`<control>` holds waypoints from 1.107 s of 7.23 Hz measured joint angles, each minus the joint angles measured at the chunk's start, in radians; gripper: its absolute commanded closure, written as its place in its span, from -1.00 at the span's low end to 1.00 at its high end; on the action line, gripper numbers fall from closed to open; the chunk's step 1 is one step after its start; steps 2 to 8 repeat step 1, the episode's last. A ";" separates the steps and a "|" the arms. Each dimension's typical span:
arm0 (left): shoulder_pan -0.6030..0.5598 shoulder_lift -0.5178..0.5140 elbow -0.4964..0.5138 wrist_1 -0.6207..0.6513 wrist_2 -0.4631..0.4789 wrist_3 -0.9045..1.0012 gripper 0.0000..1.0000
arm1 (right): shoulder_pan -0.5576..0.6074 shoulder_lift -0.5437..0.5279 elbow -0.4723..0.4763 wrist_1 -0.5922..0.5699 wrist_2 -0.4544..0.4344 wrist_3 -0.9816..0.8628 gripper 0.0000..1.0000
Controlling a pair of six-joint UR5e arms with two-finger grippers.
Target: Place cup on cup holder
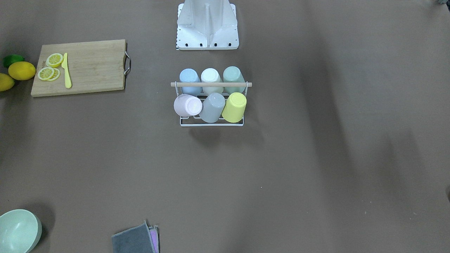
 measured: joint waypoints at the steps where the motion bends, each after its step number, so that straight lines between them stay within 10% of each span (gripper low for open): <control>1: 0.000 0.000 0.000 0.000 0.001 0.000 -0.95 | -0.001 0.003 -0.001 0.000 0.000 0.001 -0.99; 8: 0.000 0.000 0.000 0.000 0.001 0.000 -0.95 | -0.001 0.003 -0.001 0.000 0.000 0.001 -0.99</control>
